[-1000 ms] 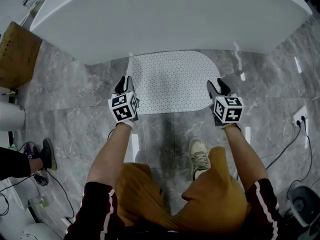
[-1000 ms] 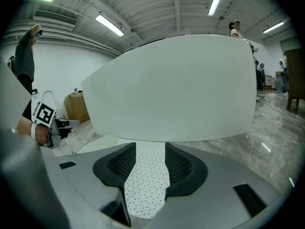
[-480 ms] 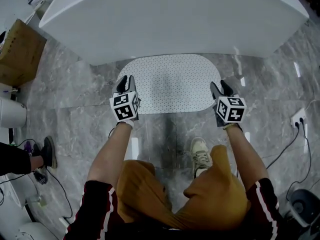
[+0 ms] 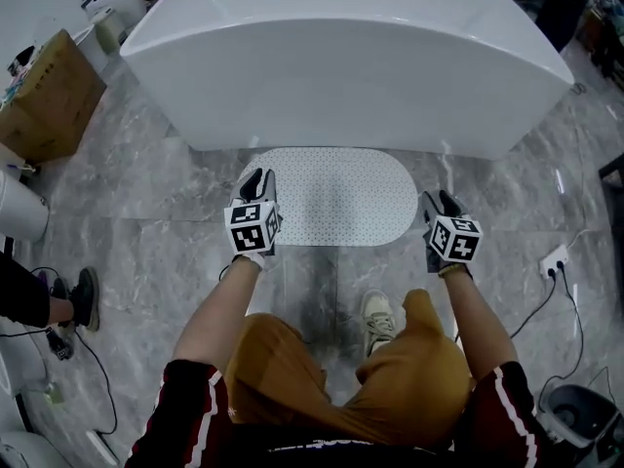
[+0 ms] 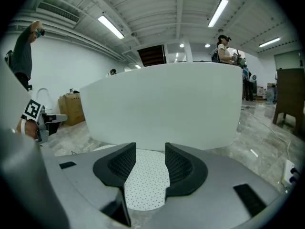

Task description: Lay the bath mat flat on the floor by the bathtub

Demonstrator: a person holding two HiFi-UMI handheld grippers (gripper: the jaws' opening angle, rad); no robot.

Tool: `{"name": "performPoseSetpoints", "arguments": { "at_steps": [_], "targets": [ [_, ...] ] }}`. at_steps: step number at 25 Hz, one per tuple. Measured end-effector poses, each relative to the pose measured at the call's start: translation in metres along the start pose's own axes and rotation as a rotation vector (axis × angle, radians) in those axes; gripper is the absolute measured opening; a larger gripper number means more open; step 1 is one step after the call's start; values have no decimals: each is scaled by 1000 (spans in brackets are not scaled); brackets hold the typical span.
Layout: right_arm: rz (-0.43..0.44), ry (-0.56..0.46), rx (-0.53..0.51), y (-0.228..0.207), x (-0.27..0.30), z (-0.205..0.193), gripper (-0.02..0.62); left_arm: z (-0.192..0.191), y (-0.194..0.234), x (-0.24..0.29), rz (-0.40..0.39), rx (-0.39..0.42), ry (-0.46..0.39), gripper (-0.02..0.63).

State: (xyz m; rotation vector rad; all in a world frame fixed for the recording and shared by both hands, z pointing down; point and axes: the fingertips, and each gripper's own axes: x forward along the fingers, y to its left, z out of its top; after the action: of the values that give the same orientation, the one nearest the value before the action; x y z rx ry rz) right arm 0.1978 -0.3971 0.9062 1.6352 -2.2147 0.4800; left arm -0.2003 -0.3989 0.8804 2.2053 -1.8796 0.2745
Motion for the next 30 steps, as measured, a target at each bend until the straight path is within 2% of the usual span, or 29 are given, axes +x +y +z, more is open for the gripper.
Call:
{"name": "performPoseSetpoints", "arguments": {
  "at_steps": [5,11,15,21,25,27,30],
  "targets": [
    [-38,-41,27,5,-22,48,201,41,4,-28,-17,2,-46,91],
    [4,-116,5,43,-50,132,201,99,-14,-58,-99,32,-87,91],
    [18,-144,-33,74,-63,172,201,127,-15,-80,-117,23,-129,91],
    [117,-137,11,125,-95,203,201,168,-6,-114,-141,19,-177,92],
    [175,-170,104,144,-110,224,193,197,-10,-132,-168,-9,-205,91],
    [165,-177,104,148,-114,226,190,210,-19,-141,-184,1,-226,92],
    [111,-177,38,151,-112,212,190,225,-28,-152,-190,4,-270,91]
  ]
}}
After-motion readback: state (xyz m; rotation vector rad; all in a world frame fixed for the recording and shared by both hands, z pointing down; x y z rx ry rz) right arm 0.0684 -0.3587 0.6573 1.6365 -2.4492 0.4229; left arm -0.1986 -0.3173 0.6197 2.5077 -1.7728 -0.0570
